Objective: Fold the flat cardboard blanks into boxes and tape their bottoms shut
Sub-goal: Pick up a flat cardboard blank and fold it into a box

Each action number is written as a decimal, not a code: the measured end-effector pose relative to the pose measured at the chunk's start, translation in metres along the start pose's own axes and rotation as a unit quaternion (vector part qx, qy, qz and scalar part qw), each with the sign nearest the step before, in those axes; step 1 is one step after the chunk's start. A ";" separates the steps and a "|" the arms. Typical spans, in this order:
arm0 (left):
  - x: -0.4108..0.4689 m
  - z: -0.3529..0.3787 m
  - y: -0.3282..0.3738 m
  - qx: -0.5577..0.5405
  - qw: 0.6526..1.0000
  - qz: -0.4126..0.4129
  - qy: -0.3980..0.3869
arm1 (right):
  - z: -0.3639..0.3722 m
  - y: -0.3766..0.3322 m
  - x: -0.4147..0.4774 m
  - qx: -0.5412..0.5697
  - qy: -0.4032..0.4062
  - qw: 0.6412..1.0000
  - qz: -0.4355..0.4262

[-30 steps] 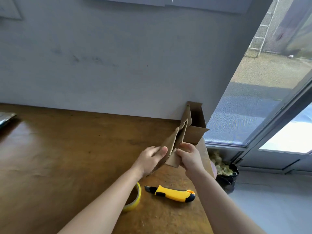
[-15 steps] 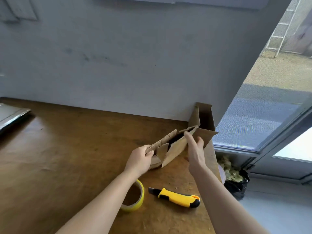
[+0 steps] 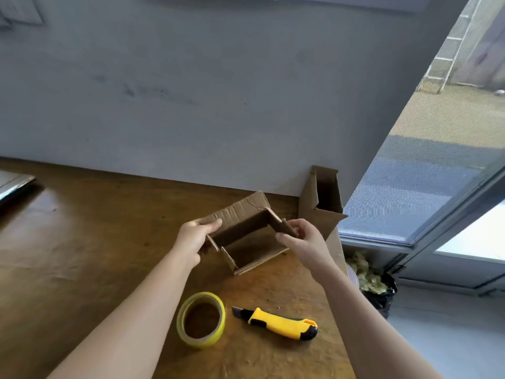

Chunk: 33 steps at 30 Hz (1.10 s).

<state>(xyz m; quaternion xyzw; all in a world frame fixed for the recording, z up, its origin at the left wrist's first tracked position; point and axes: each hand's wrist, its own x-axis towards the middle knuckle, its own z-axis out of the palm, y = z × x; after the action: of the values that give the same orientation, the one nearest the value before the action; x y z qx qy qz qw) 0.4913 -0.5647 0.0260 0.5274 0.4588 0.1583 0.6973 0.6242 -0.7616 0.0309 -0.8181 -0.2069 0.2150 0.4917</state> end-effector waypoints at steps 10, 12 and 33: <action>-0.005 0.031 -0.010 0.246 0.930 0.271 0.041 | 0.004 -0.009 -0.001 -0.119 0.020 0.991 -0.054; -0.006 0.030 -0.008 0.339 0.887 0.315 0.006 | 0.006 -0.006 -0.002 -0.115 -0.014 0.991 -0.072; -0.003 0.010 -0.005 0.748 0.540 0.334 -0.192 | 0.003 0.007 0.010 -0.299 -0.141 0.943 -0.035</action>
<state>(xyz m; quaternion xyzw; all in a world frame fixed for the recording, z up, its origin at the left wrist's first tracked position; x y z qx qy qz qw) 0.4960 -0.5746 0.0235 0.9902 0.0562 -0.1265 0.0177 0.6321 -0.7569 0.0223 -0.8811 -0.3568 0.2392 0.1979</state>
